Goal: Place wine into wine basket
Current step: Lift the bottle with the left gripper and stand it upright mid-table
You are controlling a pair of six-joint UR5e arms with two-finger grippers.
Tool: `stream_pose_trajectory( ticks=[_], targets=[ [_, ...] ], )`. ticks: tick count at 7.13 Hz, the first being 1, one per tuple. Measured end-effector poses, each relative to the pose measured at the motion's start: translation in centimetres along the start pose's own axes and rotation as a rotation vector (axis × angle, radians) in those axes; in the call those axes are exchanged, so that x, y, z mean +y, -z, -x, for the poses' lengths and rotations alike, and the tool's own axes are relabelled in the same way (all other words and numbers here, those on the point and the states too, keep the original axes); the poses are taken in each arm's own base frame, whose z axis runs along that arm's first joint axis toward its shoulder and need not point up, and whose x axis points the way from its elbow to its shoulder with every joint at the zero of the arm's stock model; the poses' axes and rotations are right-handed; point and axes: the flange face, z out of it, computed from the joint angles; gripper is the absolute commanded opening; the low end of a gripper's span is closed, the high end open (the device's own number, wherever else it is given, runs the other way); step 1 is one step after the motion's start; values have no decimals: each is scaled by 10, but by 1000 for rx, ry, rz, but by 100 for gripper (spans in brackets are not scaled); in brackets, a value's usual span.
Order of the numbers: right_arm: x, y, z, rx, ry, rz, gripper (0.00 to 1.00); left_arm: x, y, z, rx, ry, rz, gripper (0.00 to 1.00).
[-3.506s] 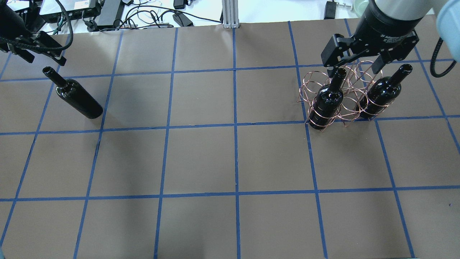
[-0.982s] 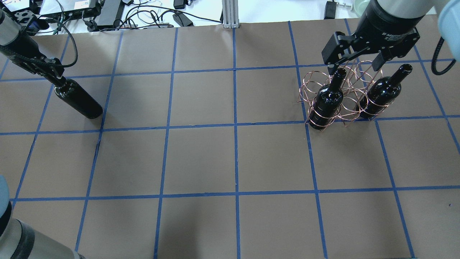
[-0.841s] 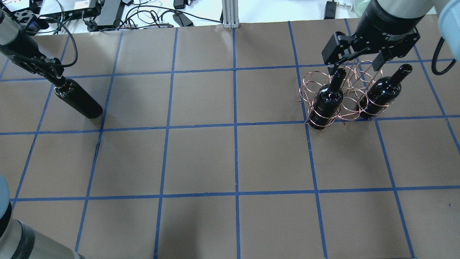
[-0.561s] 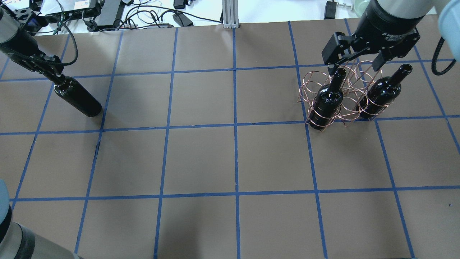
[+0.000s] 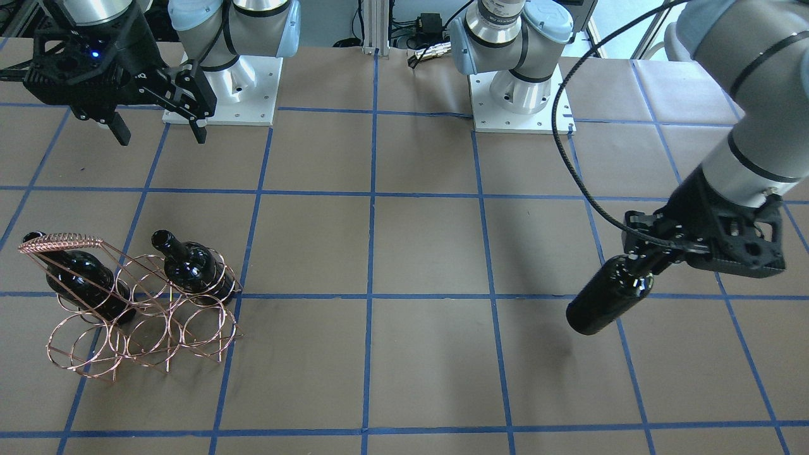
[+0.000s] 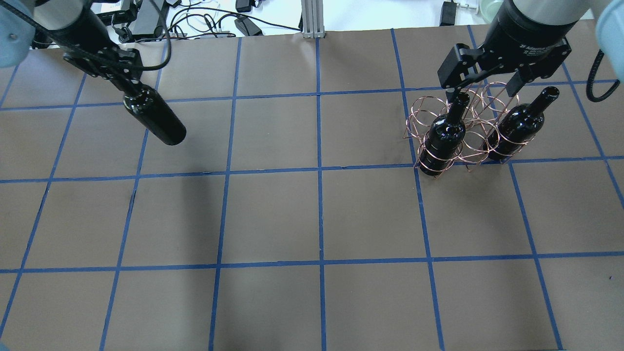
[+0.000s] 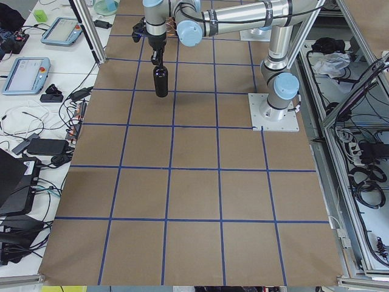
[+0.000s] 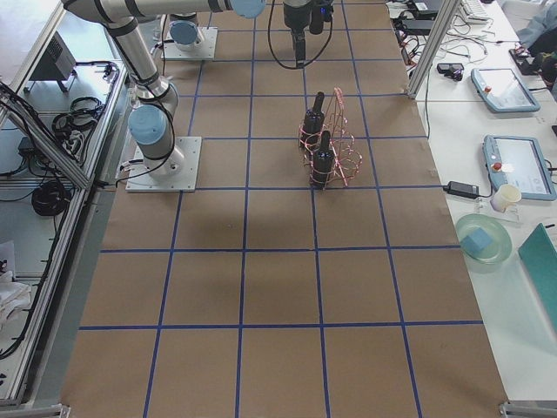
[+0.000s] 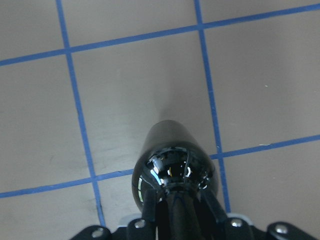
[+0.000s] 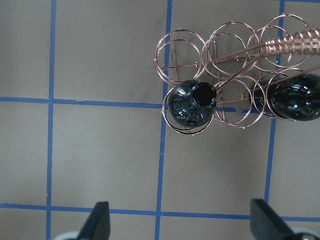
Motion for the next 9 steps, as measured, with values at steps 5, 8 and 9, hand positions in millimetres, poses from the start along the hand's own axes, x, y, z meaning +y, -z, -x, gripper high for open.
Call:
stream_pose_trajectory(
  ticks=[5, 8, 9],
  targets=[
    [0, -1, -1, 4, 1, 4, 100, 80, -32, -214, 48, -154, 78, 0],
    [0, -1, -1, 4, 1, 5, 100, 116, -49, -267, 48, -253, 114, 0],
    [0, -1, -1, 3, 1, 5, 100, 123, -55, -274, 47, -269, 126, 0]
  ],
)
